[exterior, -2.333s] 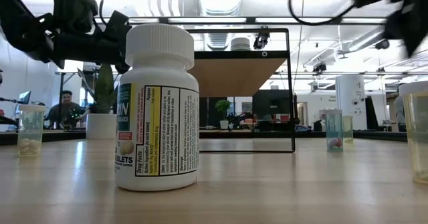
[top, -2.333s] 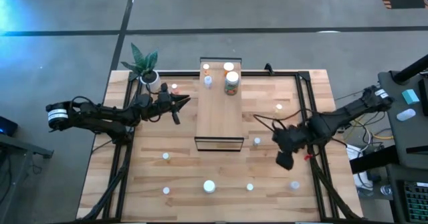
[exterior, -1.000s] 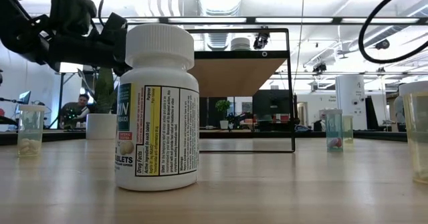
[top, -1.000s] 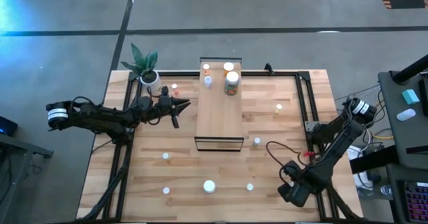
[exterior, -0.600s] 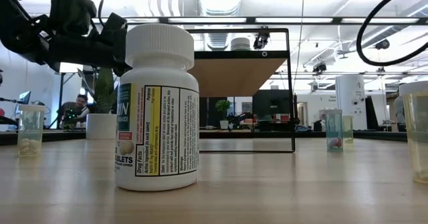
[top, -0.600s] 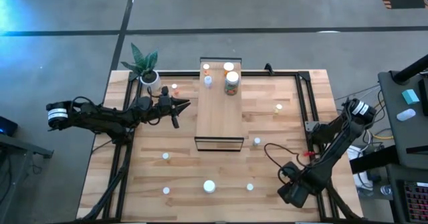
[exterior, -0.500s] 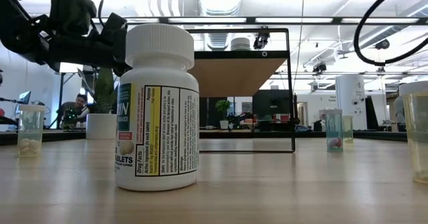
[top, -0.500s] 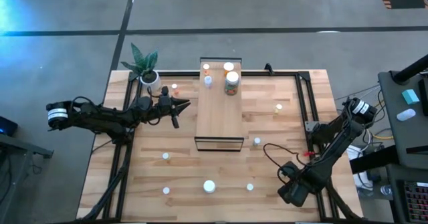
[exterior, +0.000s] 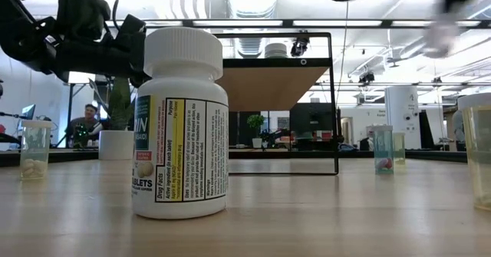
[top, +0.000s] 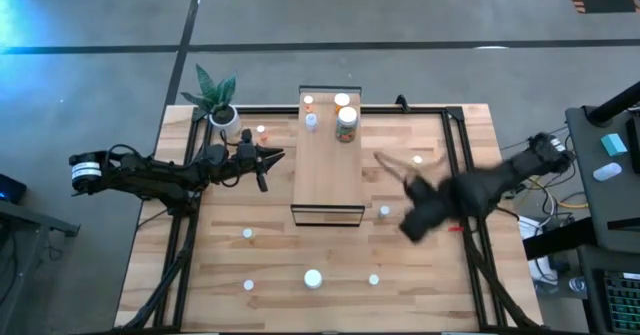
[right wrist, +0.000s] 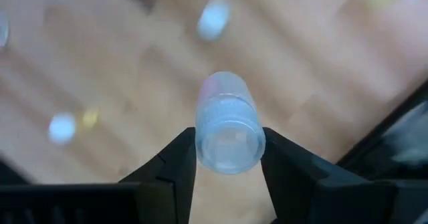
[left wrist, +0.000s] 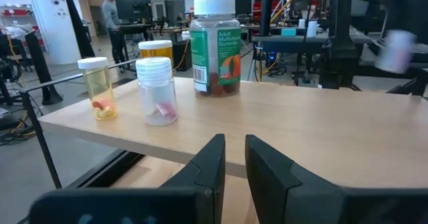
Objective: Pick and place medicine bottles onto shelf by color
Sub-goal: Put the transparent pill bottle on the shelf
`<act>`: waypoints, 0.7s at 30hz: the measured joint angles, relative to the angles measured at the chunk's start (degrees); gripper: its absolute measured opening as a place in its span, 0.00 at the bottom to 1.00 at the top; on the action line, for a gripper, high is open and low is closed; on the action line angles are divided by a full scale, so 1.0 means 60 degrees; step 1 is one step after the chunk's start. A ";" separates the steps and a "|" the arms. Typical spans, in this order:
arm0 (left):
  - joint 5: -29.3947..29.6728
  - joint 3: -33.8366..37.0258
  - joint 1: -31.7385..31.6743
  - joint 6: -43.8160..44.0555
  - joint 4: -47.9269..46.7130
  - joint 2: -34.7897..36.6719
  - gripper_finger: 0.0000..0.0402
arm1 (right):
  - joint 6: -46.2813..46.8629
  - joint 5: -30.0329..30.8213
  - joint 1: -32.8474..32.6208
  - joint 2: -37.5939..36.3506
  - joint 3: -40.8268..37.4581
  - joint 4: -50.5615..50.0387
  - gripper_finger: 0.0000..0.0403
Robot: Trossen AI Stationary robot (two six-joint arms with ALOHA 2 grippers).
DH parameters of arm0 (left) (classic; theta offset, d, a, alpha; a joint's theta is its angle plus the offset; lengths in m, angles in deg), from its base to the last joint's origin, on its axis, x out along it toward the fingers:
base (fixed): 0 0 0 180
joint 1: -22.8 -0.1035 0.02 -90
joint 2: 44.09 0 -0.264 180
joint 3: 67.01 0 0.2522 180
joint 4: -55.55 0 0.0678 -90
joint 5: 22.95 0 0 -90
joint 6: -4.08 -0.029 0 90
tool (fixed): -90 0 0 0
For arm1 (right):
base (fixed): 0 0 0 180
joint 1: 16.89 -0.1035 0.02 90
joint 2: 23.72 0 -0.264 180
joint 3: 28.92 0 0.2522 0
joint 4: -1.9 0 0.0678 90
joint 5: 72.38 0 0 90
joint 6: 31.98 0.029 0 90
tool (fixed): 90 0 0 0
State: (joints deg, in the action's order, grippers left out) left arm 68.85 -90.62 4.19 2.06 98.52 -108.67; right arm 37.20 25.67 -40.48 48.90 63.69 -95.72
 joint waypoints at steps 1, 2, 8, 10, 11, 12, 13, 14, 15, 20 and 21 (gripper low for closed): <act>-0.0002 0.0000 0.0000 0.0000 0.0007 0.0000 0.10 | -0.0742 0.0130 0.0617 0.0001 0.0286 -0.0268 0.34; -0.0002 0.0000 0.0000 0.0000 0.0004 0.0000 0.10 | -0.1502 0.0188 0.1254 0.0038 0.0565 -0.0486 0.34; -0.0002 -0.0004 0.0007 0.0018 0.0006 0.0000 0.10 | -0.6296 0.0181 0.5184 0.0720 0.2009 -0.0626 0.34; -0.0002 -0.0004 0.0007 0.0015 0.0007 0.0000 0.10 | -0.7734 0.0176 0.6398 0.1195 0.2583 -0.0590 0.34; -0.0002 -0.0004 0.0007 0.0015 0.0006 0.0000 0.10 | -0.8433 0.0171 0.6942 0.1475 0.2887 -0.0552 0.34; -0.0002 -0.0004 0.0007 0.0015 0.0005 0.0000 0.10 | -0.9104 0.0168 0.7445 0.1778 0.3200 -0.0466 0.34; -0.0004 -0.0004 0.0007 0.0015 0.0005 0.0000 0.10 | -0.9695 0.0153 0.7903 0.2104 0.3546 -0.0400 0.34; -0.0003 -0.0004 0.0007 0.0014 0.0004 0.0000 0.10 | -1.0263 0.0124 0.8305 0.2438 0.3905 -0.0353 0.34; -0.0006 -0.0004 0.0007 0.0002 0.0004 0.0000 0.10 | -1.0735 0.0102 0.8644 0.2765 0.4257 -0.0361 0.34; -0.0013 -0.0004 0.0007 -0.0027 -0.0042 0.0000 0.10 | -1.2378 -0.0274 0.9647 0.4344 0.6291 -0.0400 0.34; -0.0012 -0.0004 0.0007 -0.0050 -0.0048 -0.0001 0.10 | -1.2631 -0.0389 0.9771 0.4631 0.6695 -0.0395 0.34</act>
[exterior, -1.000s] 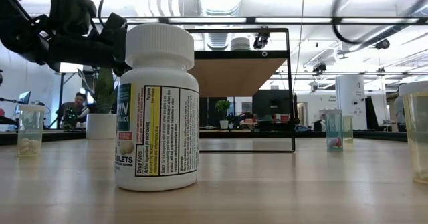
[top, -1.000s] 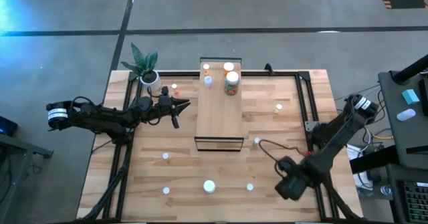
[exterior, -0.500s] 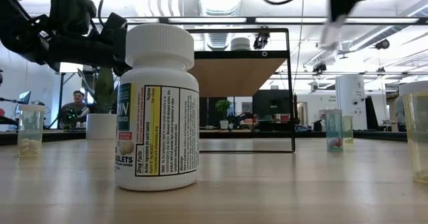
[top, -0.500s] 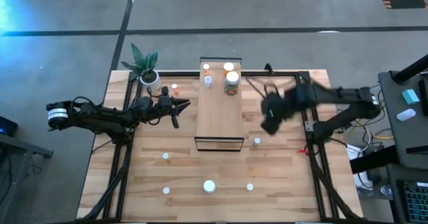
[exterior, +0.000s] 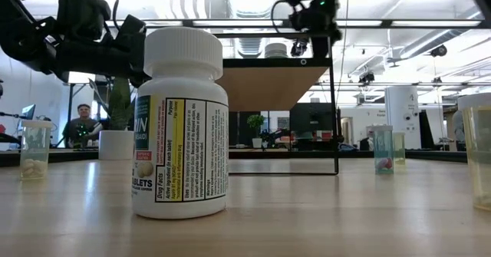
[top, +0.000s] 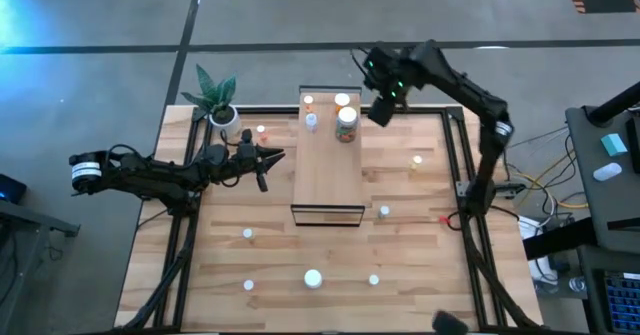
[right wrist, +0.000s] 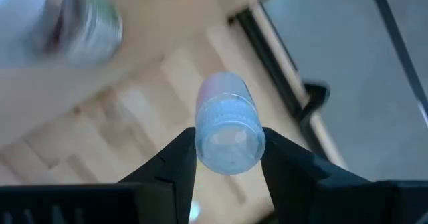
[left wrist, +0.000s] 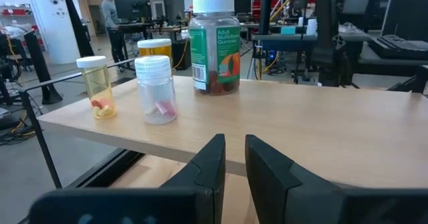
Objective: Pick and place medicine bottles onto shelf by color
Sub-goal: Put the transparent pill bottle on the shelf
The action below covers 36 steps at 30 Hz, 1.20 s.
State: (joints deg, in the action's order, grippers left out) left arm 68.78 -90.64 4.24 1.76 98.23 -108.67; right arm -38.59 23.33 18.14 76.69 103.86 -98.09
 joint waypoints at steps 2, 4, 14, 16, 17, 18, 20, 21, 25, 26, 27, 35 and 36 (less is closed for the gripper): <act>-0.0019 0.0000 -0.0004 -0.0001 0.0001 0.0001 0.10 | -0.0481 -0.0148 0.0199 0.0518 0.0714 -0.0018 0.34; -0.0023 0.0000 -0.0004 0.0006 0.0001 -0.0003 0.10 | -0.0883 -0.0410 0.0377 0.0965 0.1339 -0.0019 0.34; -0.0019 0.0000 -0.0007 0.0072 -0.0003 -0.0003 0.10 | -0.1751 -0.1745 0.0727 0.1751 0.1945 0.0108 0.34; -0.0019 0.0000 -0.0007 0.0072 -0.0001 -0.0003 0.10 | -0.1798 -0.1792 0.0716 0.1748 0.1926 0.0130 0.34; -0.0019 0.0000 -0.0007 0.0072 -0.0003 -0.0003 0.10 | -0.1829 -0.1793 0.0700 0.1752 0.1925 0.0145 0.34; -0.0015 0.0000 -0.0007 0.0072 0.0001 -0.0003 0.10 | -0.1836 -0.1793 0.0683 0.1769 0.1925 0.0148 0.34; -0.0015 0.0000 -0.0007 0.0072 -0.0001 -0.0003 0.10 | -0.1863 -0.1793 0.0669 0.1807 0.1925 0.0208 0.34; -0.0015 0.0000 -0.0007 0.0072 -0.0003 -0.0003 0.10 | -0.1880 -0.1803 0.0656 0.1840 0.1925 0.0211 0.34; -0.0012 0.0000 -0.0007 0.0069 0.0000 -0.0003 0.10 | -0.1942 -0.2058 0.0581 0.2000 0.1917 0.0203 0.34; -0.0012 0.0000 -0.0007 0.0068 -0.0001 -0.0003 0.10 | -0.1980 -0.2059 0.0576 0.2049 0.1916 0.0206 0.34; -0.0011 0.0000 -0.0007 0.0068 0.0001 -0.0003 0.10 | -0.2009 -0.2062 0.0546 0.2103 0.1914 0.0206 0.34; 0.0014 0.0000 -0.0007 -0.0002 0.0001 -0.0003 0.10 | -0.2004 -0.2528 0.0443 0.2331 0.1914 0.0397 0.34; 0.0014 0.0000 -0.0007 -0.0005 -0.0003 -0.0003 0.10 | -0.2001 -0.2531 0.0443 0.2349 0.1914 0.0480 0.34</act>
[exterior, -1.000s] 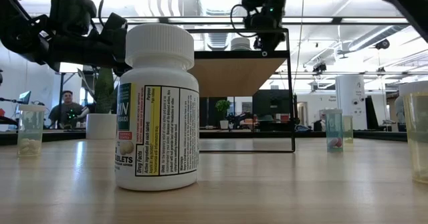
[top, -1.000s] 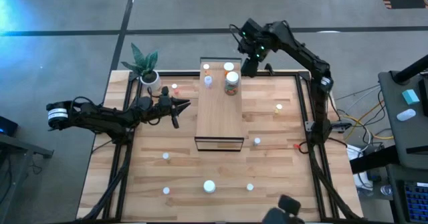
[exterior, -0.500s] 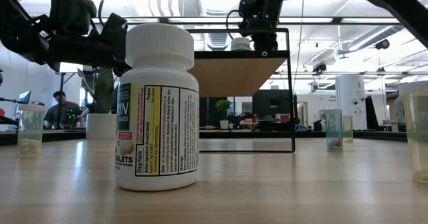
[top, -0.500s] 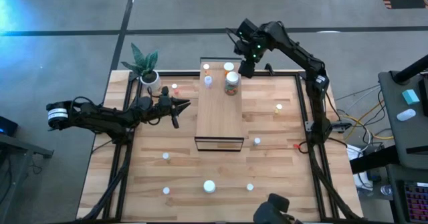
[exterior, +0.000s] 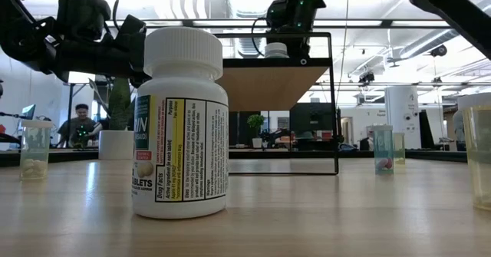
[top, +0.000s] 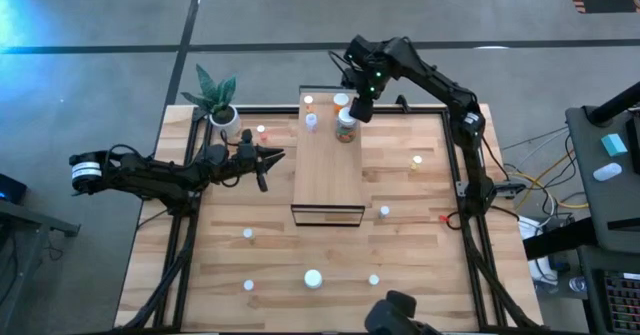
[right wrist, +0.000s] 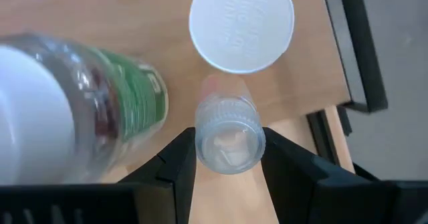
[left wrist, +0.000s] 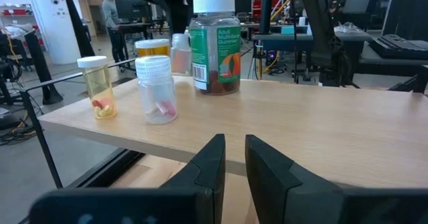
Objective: Pick and place medicine bottles onto shelf by color
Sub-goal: Put the transparent pill bottle on the shelf
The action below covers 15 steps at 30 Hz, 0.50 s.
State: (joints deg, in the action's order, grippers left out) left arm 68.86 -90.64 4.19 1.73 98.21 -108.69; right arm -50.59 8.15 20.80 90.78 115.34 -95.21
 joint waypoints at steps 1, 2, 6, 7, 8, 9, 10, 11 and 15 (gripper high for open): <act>0.0000 0.0000 0.0000 -0.0001 0.0004 0.0000 0.10 | 0.0004 -0.0001 0.0003 0.0021 0.0000 0.0090 0.34; 0.0000 0.0000 0.0000 0.0000 0.0004 0.0000 0.10 | 0.0013 0.0001 0.0004 0.0046 0.0000 0.0182 0.34; -0.0002 0.0009 0.0000 -0.0003 0.0004 0.0000 0.10 | 0.0074 -0.0271 0.0011 0.0104 0.0000 0.0384 0.35; -0.0001 0.0011 0.0000 -0.0004 0.0004 0.0000 0.10 | 0.0055 -0.0348 0.0011 0.0120 0.0000 0.0394 0.35; -0.0004 0.0015 0.0000 -0.0002 0.0004 0.0000 0.10 | 0.0017 -0.0386 0.0007 0.0136 0.0000 0.0392 0.35; -0.0004 0.0022 0.0000 -0.0004 0.0004 0.0000 0.10 | -0.0008 -0.0390 0.0007 0.0146 -0.0007 0.0390 0.35; -0.0004 0.0022 0.0000 -0.0004 0.0001 0.0000 0.10 | -0.0036 -0.0385 0.0007 0.0146 -0.0011 0.0378 0.35; -0.0004 0.0022 0.0000 -0.0004 0.0000 0.0000 0.10 | -0.0042 -0.0372 0.0007 0.0146 -0.0007 0.0361 0.35; -0.0004 0.0025 0.0000 0.0005 0.0002 0.0000 0.10 | -0.0028 0.0107 0.0011 0.0059 0.0047 0.0172 0.35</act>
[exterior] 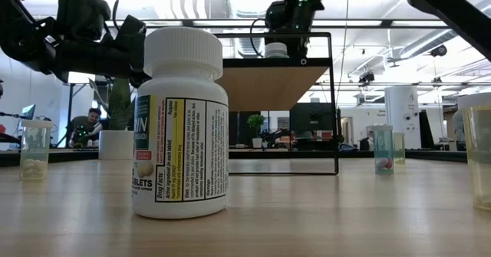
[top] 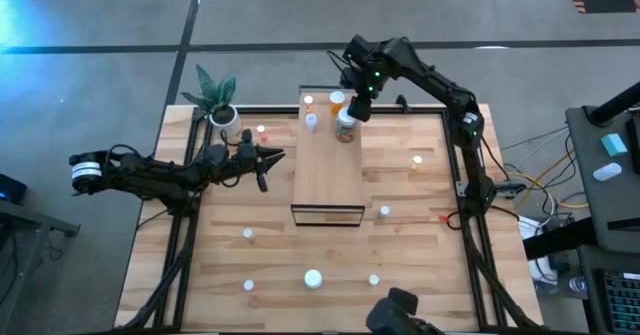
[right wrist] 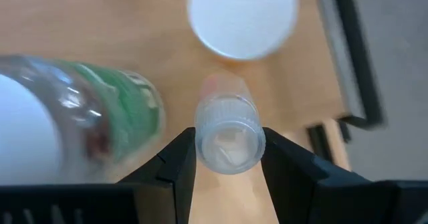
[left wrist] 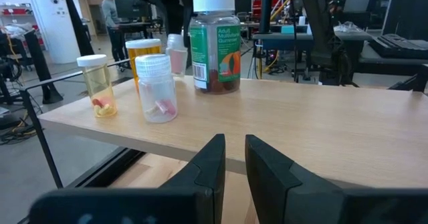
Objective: Pick and place medicine bottles onto shelf by color
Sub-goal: Put the transparent pill bottle on the shelf
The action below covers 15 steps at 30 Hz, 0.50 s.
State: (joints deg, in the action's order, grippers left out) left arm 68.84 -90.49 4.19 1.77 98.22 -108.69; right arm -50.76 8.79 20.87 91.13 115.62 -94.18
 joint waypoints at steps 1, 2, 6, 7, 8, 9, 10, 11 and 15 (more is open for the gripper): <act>-0.0002 0.0000 0.0000 0.0000 0.0002 0.0002 0.10 | 0.0013 0.0259 0.0000 -0.0027 0.0007 -0.0068 0.35; -0.0001 0.0000 0.0000 0.0002 0.0002 0.0000 0.10 | 0.0019 0.0488 0.0000 -0.0040 0.0015 -0.0112 0.35; -0.0004 0.0000 0.0000 0.0002 -0.0001 0.0000 0.10 | 0.0022 0.0657 0.0011 -0.0052 -0.0005 -0.0108 0.35; -0.0004 0.0000 0.0000 0.0006 0.0002 0.0000 0.10 | 0.0022 0.0656 0.0006 -0.0052 -0.0012 -0.0103 0.35; -0.0004 0.0000 0.0003 0.0006 0.0002 0.0000 0.10 | 0.0023 0.0654 0.0000 -0.0052 -0.0021 -0.0077 0.35; -0.0004 0.0000 0.0002 0.0008 0.0002 0.0000 0.10 | 0.0040 0.0654 0.0000 -0.0052 -0.0021 -0.0030 0.36; -0.0005 0.0000 0.0001 0.0011 0.0002 0.0000 0.10 | 0.0092 0.0654 0.0000 -0.0052 -0.0021 0.0034 0.37; -0.0007 0.0000 0.0000 0.0015 0.0002 0.0000 0.10 | 0.0131 0.0654 0.0000 -0.0052 -0.0021 0.0075 0.38; -0.0007 0.0004 0.0003 0.0078 0.0002 0.0000 0.10 | 0.0103 0.0655 0.0000 -0.0052 -0.0021 0.0072 0.40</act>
State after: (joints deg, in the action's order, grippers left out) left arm 68.79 -90.46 4.21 2.23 98.23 -108.69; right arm -50.14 12.72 20.87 90.82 115.49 -93.75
